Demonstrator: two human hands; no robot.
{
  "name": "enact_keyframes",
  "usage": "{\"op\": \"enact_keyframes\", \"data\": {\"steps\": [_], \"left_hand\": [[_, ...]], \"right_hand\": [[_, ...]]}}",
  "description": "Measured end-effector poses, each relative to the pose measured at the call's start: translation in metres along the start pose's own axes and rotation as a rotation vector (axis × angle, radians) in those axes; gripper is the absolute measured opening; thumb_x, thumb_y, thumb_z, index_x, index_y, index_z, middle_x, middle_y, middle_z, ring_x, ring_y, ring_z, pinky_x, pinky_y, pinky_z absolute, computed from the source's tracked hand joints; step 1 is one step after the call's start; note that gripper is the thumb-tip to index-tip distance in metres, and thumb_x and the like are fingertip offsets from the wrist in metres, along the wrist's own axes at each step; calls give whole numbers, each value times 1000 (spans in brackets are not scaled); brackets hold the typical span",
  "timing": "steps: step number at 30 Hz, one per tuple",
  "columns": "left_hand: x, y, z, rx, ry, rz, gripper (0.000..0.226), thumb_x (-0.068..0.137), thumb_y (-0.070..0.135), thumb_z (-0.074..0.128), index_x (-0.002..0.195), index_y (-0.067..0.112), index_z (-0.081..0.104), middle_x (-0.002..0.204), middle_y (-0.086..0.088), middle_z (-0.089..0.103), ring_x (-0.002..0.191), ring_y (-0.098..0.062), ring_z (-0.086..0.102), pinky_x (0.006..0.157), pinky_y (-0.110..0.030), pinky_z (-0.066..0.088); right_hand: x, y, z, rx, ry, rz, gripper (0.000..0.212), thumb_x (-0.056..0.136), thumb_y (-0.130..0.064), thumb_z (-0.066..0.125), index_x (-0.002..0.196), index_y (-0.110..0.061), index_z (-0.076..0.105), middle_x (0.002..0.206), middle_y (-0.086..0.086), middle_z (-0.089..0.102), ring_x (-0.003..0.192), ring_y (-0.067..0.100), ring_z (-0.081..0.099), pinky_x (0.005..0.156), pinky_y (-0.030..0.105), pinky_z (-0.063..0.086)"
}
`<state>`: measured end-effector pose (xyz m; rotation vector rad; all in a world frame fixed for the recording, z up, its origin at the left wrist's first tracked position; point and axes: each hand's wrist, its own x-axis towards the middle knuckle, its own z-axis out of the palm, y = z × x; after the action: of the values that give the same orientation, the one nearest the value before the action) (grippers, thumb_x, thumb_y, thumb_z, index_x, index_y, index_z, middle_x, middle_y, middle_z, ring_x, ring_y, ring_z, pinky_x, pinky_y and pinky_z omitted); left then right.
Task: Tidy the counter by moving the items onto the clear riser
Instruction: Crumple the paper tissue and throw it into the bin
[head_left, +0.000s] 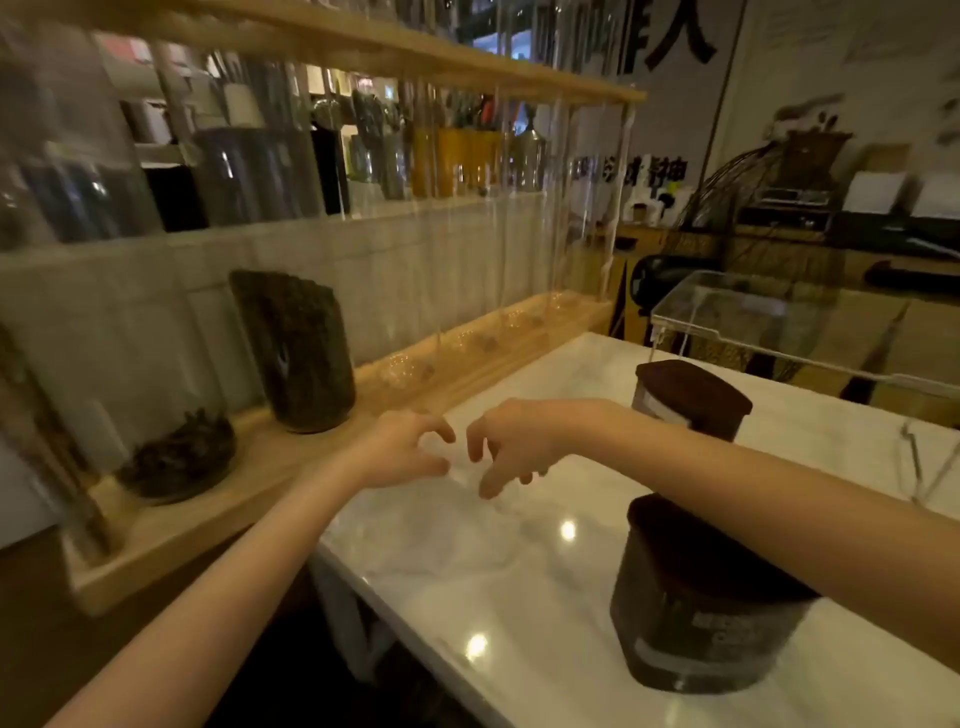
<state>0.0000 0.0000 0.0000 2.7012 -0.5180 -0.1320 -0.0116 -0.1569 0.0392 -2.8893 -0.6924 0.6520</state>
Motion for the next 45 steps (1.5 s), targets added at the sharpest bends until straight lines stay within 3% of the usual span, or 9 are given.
{"op": "enact_keyframes", "data": {"steps": [3, 7, 12, 16, 20, 23, 27, 36, 45], "left_hand": [[-10, -8, 9, -37, -18, 11, 43, 80, 22, 60, 122, 22, 51, 139, 0, 45, 127, -17, 40, 102, -31, 34], [-19, -21, 22, -49, -10, -2, 40, 79, 29, 61, 118, 26, 55, 135, 2, 50, 124, -15, 43, 103, -32, 35], [-31, -35, 26, -117, 9, 0, 37, 77, 33, 62, 113, 27, 60, 130, 1, 54, 118, -14, 46, 97, -26, 33], [-39, -38, 30, -78, 12, 23, 34, 76, 26, 64, 110, 25, 62, 130, -1, 54, 119, -15, 47, 95, -22, 30], [-42, -30, 34, -124, 115, 35, 27, 78, 18, 64, 105, 20, 66, 119, -5, 63, 107, -17, 55, 88, -23, 39], [-42, -22, 30, -178, 176, 25, 29, 81, 18, 62, 110, 18, 63, 122, -1, 63, 108, -13, 55, 85, -19, 37], [-44, -8, 12, -222, 267, 82, 31, 81, 17, 62, 112, 15, 62, 120, -4, 64, 98, -7, 53, 83, -21, 40], [-59, 54, -31, -345, 489, 329, 21, 76, 14, 67, 97, 17, 71, 83, 3, 69, 77, -10, 60, 74, -31, 49], [-86, 155, -9, -521, 443, 587, 25, 76, 18, 67, 101, 21, 69, 89, 10, 65, 83, -1, 57, 70, -5, 46]], "right_hand": [[12, -10, 7, -57, -36, 68, 61, 77, -33, 68, 125, -4, 45, 102, 13, 61, 73, 26, 64, 61, 32, 54], [25, -20, 19, -71, -120, 95, 61, 74, -34, 71, 121, -2, 49, 78, 10, 61, 72, 28, 65, 58, 29, 54], [31, -28, 29, -197, -109, 62, 48, 73, -29, 73, 109, -2, 57, 81, 11, 63, 60, 22, 59, 48, 26, 49], [27, -33, 30, -255, -34, 10, 44, 76, -21, 69, 115, -5, 56, 100, 12, 59, 84, 24, 56, 62, 29, 44], [24, -33, 26, -300, 26, -32, 34, 79, -15, 63, 111, -2, 61, 107, 17, 63, 87, 24, 52, 53, 27, 37], [18, -28, 17, -270, 110, -26, 30, 79, -14, 62, 106, -2, 62, 106, 17, 64, 99, 30, 57, 63, 28, 37], [-7, -23, 2, -189, 236, -12, 24, 80, -14, 62, 102, -6, 62, 89, 7, 53, 84, 23, 49, 71, 37, 44], [-101, -13, -10, 147, 685, 5, 26, 82, -16, 63, 108, -14, 61, 81, -11, 51, 70, 5, 47, 63, 18, 40], [-214, 6, 29, 312, 1020, 207, 14, 82, -16, 62, 92, -26, 62, 85, -12, 61, 79, 5, 56, 65, 14, 43]]}}
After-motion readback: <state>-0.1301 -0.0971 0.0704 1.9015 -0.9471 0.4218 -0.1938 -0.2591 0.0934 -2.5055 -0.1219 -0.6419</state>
